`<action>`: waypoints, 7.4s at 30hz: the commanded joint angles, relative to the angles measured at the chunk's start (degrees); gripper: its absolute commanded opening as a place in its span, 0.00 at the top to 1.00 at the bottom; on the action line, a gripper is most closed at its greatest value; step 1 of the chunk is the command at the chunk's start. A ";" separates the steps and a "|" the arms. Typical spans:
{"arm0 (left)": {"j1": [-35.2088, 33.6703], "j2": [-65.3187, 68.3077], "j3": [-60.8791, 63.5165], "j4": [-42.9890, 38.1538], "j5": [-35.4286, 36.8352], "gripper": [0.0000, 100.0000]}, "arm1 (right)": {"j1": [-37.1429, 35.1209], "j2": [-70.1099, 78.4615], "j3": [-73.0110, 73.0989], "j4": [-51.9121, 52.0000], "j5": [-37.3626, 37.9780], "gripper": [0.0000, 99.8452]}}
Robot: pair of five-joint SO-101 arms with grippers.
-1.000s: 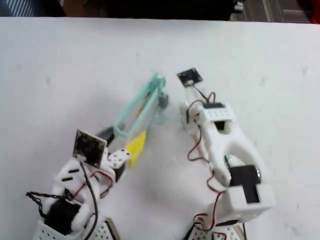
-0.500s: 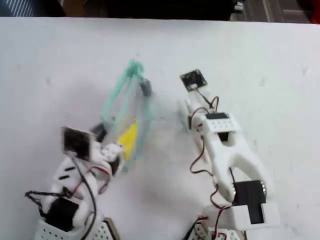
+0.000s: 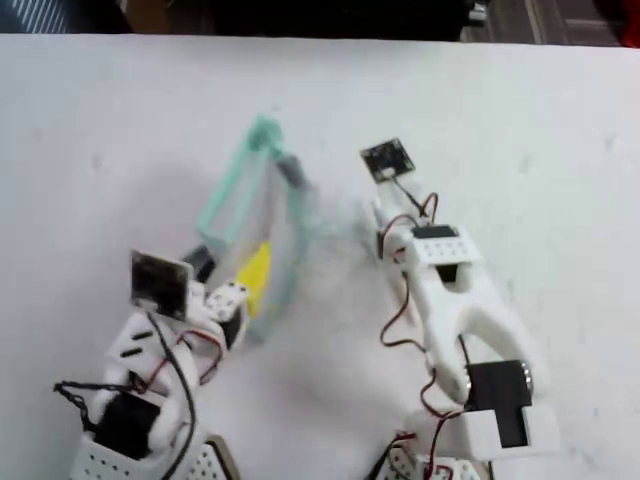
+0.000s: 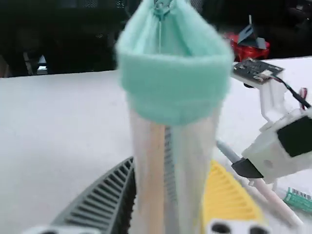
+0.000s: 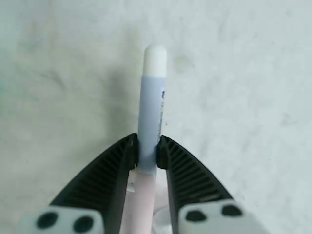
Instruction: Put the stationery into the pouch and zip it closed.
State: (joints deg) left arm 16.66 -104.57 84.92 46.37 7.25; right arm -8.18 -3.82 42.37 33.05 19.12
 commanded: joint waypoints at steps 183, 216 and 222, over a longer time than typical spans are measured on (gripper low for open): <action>7.25 0.22 0.44 0.62 -7.12 0.79 | -24.66 -44.79 -22.59 6.81 -28.57 0.98; 7.25 0.22 -0.26 0.18 -7.03 0.79 | -24.66 -47.43 -10.46 -3.03 -28.13 0.98; 7.25 0.22 -0.79 0.18 -6.95 0.79 | -29.32 -56.04 -10.29 11.47 -13.98 0.98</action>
State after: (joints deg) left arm 23.69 -104.57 86.95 46.55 -0.48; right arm -34.90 -55.69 32.35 39.91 -4.44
